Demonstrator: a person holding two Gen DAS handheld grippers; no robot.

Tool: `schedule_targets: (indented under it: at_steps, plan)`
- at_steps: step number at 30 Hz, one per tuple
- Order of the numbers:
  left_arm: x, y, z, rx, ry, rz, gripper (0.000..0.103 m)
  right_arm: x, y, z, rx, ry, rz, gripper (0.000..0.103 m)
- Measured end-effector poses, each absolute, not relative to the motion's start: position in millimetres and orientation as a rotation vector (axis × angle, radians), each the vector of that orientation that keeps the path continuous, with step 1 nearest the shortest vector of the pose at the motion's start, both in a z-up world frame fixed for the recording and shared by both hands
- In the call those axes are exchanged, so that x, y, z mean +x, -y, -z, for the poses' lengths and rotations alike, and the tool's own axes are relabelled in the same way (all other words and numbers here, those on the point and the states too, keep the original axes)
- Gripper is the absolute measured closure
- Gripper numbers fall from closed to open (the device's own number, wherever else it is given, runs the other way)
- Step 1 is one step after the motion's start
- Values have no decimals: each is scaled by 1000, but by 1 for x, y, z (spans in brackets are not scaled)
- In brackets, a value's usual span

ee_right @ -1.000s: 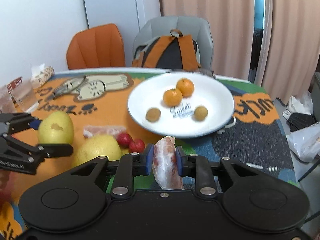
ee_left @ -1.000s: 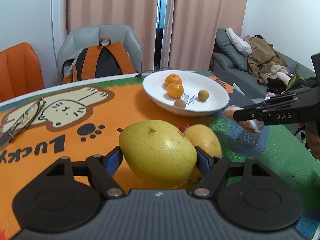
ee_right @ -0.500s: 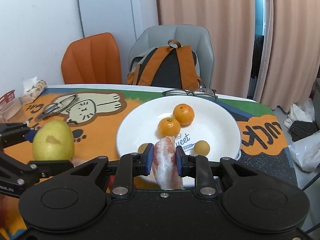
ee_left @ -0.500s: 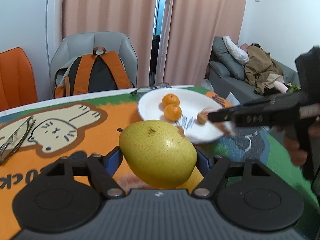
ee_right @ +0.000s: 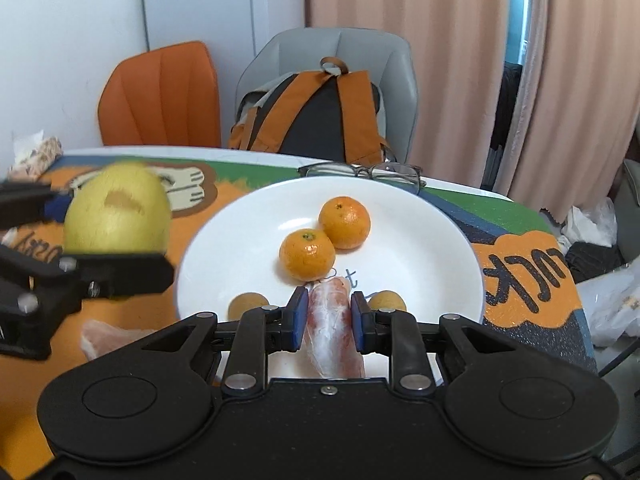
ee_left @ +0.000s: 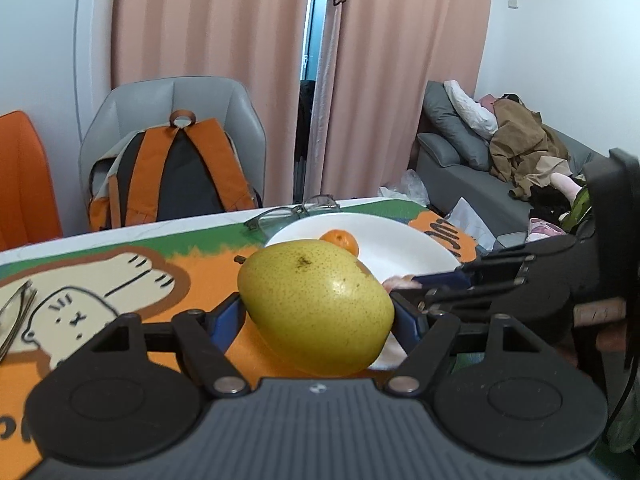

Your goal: Organize fruits

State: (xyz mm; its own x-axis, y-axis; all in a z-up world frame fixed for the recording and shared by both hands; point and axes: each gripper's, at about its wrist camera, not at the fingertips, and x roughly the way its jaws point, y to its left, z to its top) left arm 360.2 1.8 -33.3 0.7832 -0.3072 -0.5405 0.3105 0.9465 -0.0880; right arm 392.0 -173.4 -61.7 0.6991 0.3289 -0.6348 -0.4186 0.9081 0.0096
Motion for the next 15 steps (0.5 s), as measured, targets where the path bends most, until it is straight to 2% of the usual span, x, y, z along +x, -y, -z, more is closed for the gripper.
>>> schedule_targets:
  at_steps: [6, 8, 10, 12, 15]
  plan:
    - [376, 6, 36, 14, -595, 353, 28, 390, 174, 64, -156, -670, -422, 78]
    - [381, 7, 38, 21, -594, 351, 28, 386, 174, 64, -176, -665, -430, 72]
    - [386, 8, 40, 24, -595, 347, 28, 382, 174, 65, -201, -645, -425, 61]
    - [392, 9, 43, 21, -602, 348, 28, 377, 178, 64, -206, -619, -425, 58]
    - [399, 14, 48, 36, -611, 346, 28, 368, 187, 61, -192, -585, -432, 45]
